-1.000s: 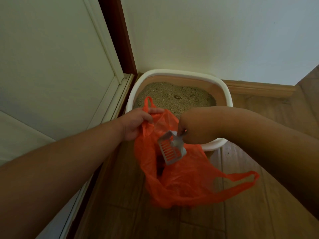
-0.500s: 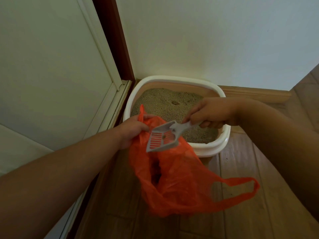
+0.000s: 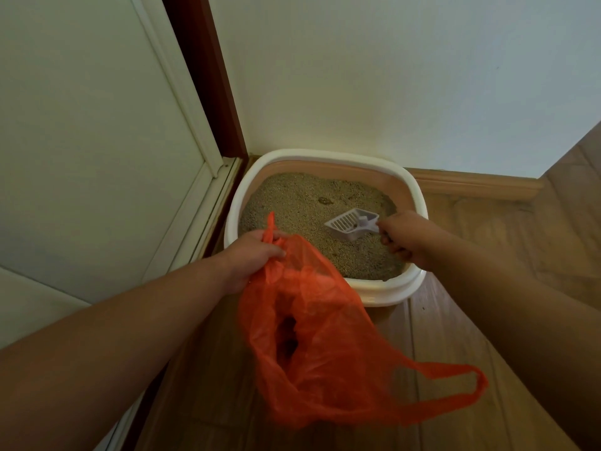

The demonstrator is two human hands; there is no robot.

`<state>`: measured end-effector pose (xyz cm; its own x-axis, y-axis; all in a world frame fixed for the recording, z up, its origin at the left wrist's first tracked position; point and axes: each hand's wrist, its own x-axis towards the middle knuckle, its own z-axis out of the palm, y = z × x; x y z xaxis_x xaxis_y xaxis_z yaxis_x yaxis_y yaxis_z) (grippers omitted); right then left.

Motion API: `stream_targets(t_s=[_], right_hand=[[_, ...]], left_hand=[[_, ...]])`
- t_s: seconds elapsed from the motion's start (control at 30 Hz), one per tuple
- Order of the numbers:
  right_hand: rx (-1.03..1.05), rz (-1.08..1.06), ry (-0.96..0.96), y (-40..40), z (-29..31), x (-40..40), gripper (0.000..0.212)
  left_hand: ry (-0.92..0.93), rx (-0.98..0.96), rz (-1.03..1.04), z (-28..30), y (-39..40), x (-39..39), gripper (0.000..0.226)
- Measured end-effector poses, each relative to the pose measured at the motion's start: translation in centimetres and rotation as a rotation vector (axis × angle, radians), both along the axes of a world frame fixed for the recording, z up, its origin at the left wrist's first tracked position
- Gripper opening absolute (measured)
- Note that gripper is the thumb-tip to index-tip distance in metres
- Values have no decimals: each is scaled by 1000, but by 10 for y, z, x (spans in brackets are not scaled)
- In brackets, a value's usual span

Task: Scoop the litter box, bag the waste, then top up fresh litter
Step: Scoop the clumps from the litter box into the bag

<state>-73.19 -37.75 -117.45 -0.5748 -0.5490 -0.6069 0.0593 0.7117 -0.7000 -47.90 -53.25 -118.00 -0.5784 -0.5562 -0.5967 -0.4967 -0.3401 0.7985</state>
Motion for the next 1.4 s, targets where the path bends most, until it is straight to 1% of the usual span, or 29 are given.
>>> stream_targets(t_s=[0.3,0.47,0.53,0.67,0.87,0.93,1.0,1.13,1.2,1.3,1.4], right_hand=[[-33,-83,-52,-24,-36,5,13],[-42,-133,-99,-49,-59,-1,32],[-41,-146,-118,-61,-66,-5,31],[-37,-140,-124,-85,-77,-9,20],[-127,-171,-175,-115,-82,-2,16],[-178,-182,-203,-123,-84,0,19],[-209,-191,-219,-130,-91,0,28],[-238,-109,-159,-128,-107,-2,44],[-275,-61,-116,-116,-114,1,48],[-324,-18,-36,-95,-118,6,49],[-387,-51,4,-76,-109,11,41]], left_hand=[[9,-48,1,-13,-8,-1,43],[1,-57,13,-19,-11,-4,44],[2,-47,18,-21,-12,-5,43],[3,-29,37,-26,-17,-7,44],[10,3,43,-34,-20,-5,43],[9,6,43,-36,-20,-5,44],[15,24,51,-38,-21,-5,44],[27,44,59,-39,-21,-5,44],[21,36,70,-39,-20,-4,45],[15,34,79,-39,-18,-4,45],[1,6,76,-37,-16,-5,45]])
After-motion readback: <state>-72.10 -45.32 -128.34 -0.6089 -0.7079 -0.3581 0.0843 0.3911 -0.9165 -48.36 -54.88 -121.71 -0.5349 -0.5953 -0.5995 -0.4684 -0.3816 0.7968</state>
